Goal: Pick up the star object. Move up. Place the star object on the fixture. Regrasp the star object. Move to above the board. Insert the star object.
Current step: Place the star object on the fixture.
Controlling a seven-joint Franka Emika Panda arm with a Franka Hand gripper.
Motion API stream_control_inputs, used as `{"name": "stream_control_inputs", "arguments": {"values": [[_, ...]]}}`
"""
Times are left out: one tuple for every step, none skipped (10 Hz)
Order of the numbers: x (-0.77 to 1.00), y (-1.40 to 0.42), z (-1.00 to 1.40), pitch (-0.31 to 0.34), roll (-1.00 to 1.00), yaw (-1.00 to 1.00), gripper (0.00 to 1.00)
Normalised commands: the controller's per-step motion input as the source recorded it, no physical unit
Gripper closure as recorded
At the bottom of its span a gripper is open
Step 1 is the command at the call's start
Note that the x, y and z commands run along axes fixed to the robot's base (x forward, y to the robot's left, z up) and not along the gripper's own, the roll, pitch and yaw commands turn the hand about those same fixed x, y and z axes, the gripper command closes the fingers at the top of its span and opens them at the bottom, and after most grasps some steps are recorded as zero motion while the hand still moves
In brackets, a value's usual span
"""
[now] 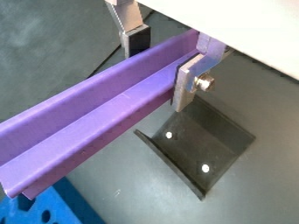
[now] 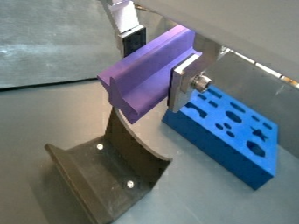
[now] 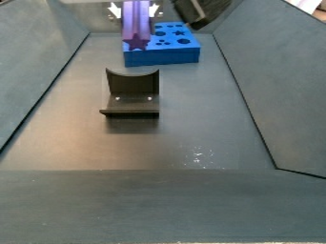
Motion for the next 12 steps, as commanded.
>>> {"name": "stream_control_inputs", "arguments": {"values": [[0.27, 0.03, 0.0, 0.092, -0.22, -0.1, 1.0], [0.15, 0.08, -1.0, -0.026, -1.0, -0.15, 1.0], [0.13, 0.08, -1.0, -0.035, -1.0, -0.15, 1.0], [0.13, 0.09, -1.0, -0.033, -1.0, -0.14, 1.0], [0.15, 0.09, -1.0, -0.017, -1.0, -0.14, 1.0], [0.16, 0.1, -1.0, 0.001, -1.0, -0.13, 1.0], [0.17, 0.11, -1.0, 0.008, -0.99, -0.13, 1.0], [0.19, 0.12, -1.0, 0.01, -0.78, -0.11, 1.0], [0.2, 0.13, -1.0, 0.011, -0.62, -0.1, 1.0], [0.19, 0.12, -0.94, 0.017, -0.51, -0.09, 1.0], [0.15, 0.09, -0.68, 0.03, -0.31, -0.08, 1.0], [0.12, 0.06, -0.47, 0.027, -0.22, -0.08, 1.0]]}}
